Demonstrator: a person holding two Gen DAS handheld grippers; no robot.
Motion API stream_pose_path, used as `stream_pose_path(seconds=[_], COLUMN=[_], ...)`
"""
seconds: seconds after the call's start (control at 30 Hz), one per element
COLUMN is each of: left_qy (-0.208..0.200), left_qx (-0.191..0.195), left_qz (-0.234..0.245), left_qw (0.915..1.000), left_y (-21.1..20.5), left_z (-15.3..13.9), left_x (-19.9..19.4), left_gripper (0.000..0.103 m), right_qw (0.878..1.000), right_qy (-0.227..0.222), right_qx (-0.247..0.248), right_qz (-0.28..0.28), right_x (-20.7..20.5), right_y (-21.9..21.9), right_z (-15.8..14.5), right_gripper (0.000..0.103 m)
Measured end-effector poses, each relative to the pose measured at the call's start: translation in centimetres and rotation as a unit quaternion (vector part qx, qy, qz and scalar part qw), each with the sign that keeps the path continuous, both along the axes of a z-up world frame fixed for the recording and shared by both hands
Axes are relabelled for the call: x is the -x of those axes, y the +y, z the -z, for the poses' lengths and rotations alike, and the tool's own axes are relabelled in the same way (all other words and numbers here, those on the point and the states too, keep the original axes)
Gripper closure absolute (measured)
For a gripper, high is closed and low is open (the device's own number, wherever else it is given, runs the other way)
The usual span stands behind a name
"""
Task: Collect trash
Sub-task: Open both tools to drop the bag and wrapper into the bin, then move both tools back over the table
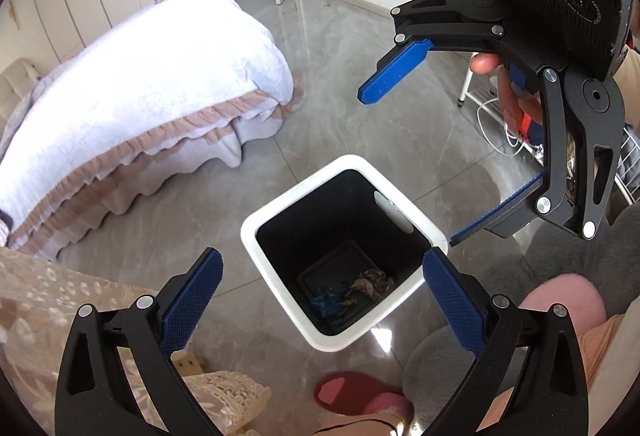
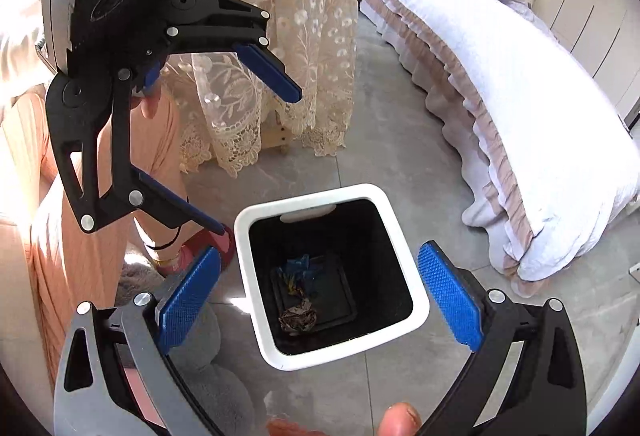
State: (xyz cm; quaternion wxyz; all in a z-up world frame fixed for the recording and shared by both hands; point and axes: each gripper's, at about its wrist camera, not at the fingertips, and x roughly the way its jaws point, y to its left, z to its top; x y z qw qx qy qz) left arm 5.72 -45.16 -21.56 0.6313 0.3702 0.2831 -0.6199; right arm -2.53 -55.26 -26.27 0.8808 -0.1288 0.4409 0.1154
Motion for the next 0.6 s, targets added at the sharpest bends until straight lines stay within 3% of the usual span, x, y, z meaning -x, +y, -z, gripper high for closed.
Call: stream_pose_path(seconds=[0.27,0.6], left_qy=[-0.01,-0.046], left_qx=[0.043,0.11], left_qz=[-0.062,-0.158], left_qw=[0.9971,0.9801], left_y=[4.7,11.5], left_z=[-3.7,-8.2], left_x=[-0.5,-1.2], left_gripper=[0.005,0.005], right_qw=[0.999,0.991], right_qy=[-0.047,-0.128], right_qx=[0.015,-0.025], right_qz=[-0.023,-0.041], right_x=[-0.1,-1.1], right_y=[3.4,7.3], right_z=[-3.9,-9.0], right_gripper=[0.004,0.004])
